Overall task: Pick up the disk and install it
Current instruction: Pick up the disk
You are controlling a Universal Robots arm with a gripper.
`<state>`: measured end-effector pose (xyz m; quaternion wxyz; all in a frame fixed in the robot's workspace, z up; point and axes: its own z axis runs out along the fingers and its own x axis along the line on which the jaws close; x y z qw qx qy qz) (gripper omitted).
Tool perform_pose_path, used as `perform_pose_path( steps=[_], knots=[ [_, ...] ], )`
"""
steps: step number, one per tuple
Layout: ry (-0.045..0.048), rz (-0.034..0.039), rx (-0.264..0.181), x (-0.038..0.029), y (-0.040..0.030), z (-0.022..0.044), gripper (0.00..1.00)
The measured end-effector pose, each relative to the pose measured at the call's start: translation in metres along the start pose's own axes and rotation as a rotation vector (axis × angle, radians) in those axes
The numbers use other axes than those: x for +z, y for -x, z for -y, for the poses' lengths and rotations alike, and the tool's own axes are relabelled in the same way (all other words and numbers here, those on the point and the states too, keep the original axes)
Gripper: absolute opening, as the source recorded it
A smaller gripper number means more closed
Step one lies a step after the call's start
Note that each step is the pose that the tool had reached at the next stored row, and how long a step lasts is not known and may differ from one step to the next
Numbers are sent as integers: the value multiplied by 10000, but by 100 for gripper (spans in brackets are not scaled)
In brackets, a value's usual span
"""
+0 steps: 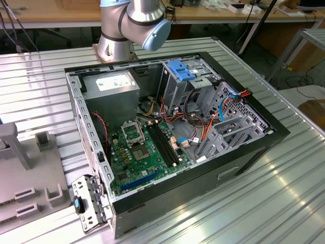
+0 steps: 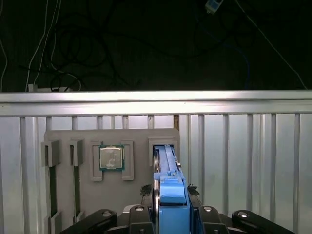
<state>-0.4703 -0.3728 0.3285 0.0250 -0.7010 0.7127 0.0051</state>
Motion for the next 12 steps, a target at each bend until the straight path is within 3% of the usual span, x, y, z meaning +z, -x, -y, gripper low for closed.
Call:
perform_pose_path(
  steps=[4, 6, 8, 12],
  knots=[
    [-1, -43, -1, -40, 2, 2, 37],
    [-77, -67, -5, -68, 3, 3, 37],
    [-70, -67, -5, -60, 3, 3, 37],
    [118, -71, 12, -22, 1, 1, 37]
  ],
)
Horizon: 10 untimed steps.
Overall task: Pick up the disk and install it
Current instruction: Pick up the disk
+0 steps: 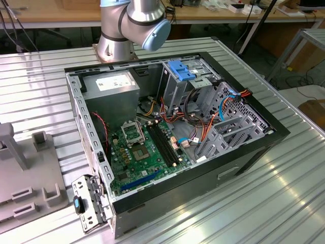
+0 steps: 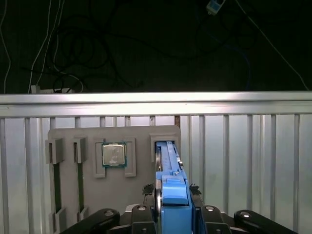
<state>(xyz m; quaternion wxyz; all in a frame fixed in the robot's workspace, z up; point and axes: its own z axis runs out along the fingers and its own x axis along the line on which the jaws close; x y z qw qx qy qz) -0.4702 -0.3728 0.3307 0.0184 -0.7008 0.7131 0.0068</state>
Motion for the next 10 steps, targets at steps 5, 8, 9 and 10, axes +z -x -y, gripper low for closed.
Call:
perform_pose_path(
  steps=[5, 8, 9, 10],
  knots=[
    [83, -2, 42, 131, -33, -2, 37],
    [85, -4, 53, 193, -54, -3, 37],
    [85, -3, 53, 199, -55, -3, 37],
    [85, -3, 52, 203, -57, -2, 37]
  ],
)
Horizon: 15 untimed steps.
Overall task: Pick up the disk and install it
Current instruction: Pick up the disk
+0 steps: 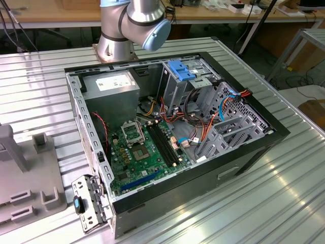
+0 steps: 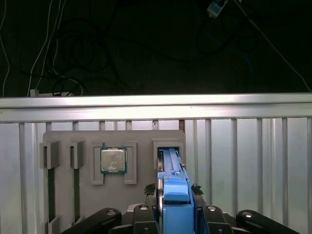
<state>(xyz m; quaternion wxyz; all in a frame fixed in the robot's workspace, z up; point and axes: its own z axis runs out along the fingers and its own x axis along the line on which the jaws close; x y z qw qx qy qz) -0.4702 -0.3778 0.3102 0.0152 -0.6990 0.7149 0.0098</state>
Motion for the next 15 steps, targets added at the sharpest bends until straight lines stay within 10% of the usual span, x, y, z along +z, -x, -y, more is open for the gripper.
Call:
perform_pose_path(
  steps=[15],
  knots=[
    [38, 35, 1, 51, -54, 46, 37]
  ],
)
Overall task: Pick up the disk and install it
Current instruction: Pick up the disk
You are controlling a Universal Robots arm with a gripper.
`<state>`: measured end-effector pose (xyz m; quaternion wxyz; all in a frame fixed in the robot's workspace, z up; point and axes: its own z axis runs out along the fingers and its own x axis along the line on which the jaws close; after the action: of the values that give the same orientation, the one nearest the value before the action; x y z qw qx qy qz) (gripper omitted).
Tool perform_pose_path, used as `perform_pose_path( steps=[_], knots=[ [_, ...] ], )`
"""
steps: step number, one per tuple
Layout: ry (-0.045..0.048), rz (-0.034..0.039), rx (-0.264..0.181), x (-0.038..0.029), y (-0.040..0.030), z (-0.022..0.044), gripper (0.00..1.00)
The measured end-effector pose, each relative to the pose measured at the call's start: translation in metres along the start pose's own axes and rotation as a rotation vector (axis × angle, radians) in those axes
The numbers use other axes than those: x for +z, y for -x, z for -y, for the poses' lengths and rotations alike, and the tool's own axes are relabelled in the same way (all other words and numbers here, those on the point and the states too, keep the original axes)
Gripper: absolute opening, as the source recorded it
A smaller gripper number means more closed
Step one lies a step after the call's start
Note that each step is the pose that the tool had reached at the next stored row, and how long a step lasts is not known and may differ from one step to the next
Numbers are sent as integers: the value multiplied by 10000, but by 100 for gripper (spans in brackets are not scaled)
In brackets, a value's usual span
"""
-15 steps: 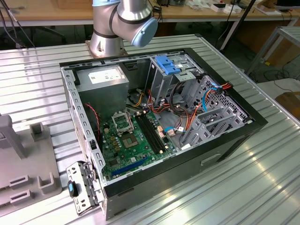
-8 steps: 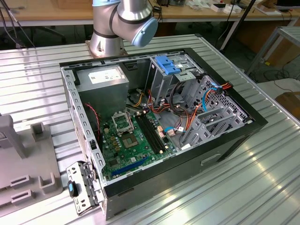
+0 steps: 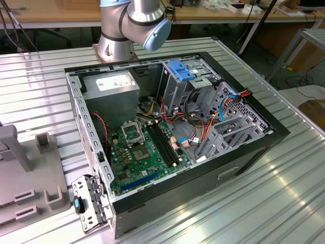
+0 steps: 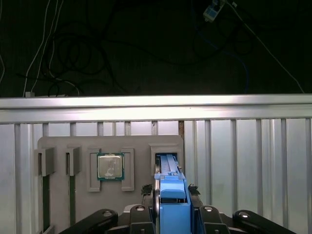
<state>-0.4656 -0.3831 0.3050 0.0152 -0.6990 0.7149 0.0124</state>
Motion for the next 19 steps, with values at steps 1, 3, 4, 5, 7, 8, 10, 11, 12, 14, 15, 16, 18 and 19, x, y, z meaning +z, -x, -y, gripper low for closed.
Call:
perform_pose_path(
  steps=[1, 3, 4, 5, 7, 8, 10, 11, 12, 14, 15, 16, 18, 19],
  knots=[
    [-1, 0, 1, 0, 0, 1, 37],
    [-1, 0, 0, 0, 0, 1, 37],
    [0, 0, 0, 0, 0, 2, 37],
    [-1, 0, 0, 0, 0, 2, 37],
    [0, 0, 0, 0, 0, 2, 37],
    [1, 0, 0, 0, 0, 2, 37],
    [0, 0, 0, 0, 0, 2, 37],
    [0, 0, 0, 0, 0, 2, 37],
    [0, 0, 1, 0, 0, 3, 37],
    [-25, -22, -15, -12, 0, 6, 37],
    [-21, -46, -15, -27, 0, 4, 37],
    [-18, -72, -16, -45, 2, 4, 37],
    [-27, -112, -19, -61, 4, 3, 37],
    [-30, -130, -19, -70, 7, 3, 37]
  ],
)
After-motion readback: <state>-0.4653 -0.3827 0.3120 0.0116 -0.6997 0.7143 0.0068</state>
